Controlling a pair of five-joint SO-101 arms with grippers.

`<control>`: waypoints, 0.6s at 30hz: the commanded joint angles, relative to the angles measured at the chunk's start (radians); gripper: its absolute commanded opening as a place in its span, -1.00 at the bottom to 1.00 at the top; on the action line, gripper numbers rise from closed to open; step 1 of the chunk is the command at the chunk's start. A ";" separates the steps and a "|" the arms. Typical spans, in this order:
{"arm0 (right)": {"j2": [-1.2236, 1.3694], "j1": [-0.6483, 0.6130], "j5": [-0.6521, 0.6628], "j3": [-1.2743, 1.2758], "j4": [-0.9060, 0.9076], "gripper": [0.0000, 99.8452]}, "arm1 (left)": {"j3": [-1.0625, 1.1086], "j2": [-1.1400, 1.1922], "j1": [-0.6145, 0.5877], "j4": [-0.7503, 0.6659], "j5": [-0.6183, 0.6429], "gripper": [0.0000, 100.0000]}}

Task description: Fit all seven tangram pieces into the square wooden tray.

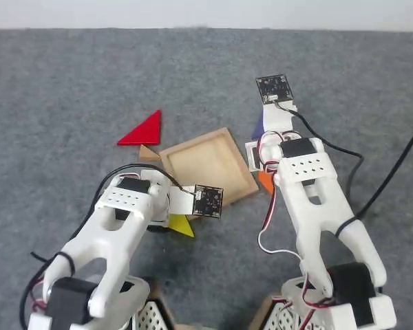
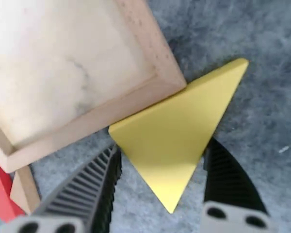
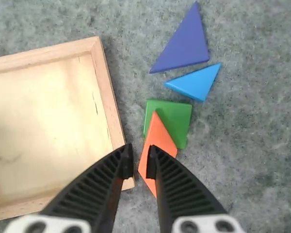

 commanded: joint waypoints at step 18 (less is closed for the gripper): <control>-0.051 -0.096 0.080 0.063 -0.076 -0.87 | -0.065 -0.020 0.012 -0.206 -0.002 -0.52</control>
